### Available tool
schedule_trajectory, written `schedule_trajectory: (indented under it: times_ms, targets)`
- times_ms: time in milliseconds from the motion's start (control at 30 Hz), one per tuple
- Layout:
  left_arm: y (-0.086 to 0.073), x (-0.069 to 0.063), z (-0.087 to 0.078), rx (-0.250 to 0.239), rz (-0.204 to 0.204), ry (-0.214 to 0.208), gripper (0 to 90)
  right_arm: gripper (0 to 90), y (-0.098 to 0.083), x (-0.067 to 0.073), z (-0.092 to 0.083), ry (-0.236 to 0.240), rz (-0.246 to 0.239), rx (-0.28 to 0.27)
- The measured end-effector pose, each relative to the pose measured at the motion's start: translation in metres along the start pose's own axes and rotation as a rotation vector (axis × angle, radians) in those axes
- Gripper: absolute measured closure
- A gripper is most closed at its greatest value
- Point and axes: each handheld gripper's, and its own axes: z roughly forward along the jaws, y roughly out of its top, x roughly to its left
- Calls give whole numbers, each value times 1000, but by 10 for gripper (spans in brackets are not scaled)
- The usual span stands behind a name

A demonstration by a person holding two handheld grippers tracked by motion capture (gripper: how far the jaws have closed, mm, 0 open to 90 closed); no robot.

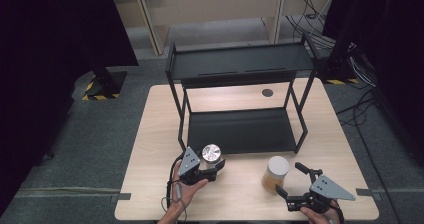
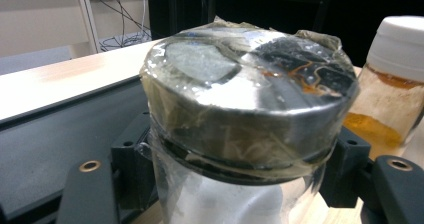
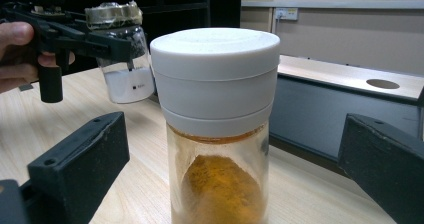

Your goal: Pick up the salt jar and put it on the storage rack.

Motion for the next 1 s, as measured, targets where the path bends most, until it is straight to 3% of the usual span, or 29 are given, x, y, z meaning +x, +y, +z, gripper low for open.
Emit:
schedule_trajectory:
  times_ms: [433,700,1000]
  targets:
    - [25,2,3,-1,6,-40,310,4,-1,-1,0,3,8,-7]
    - [51,6,2,4,31,-49,310,4,-1,-1,0,5,5,-6]
    - [64,8,0,6,27,-54,310,4,0,0,1,6,1,-2]
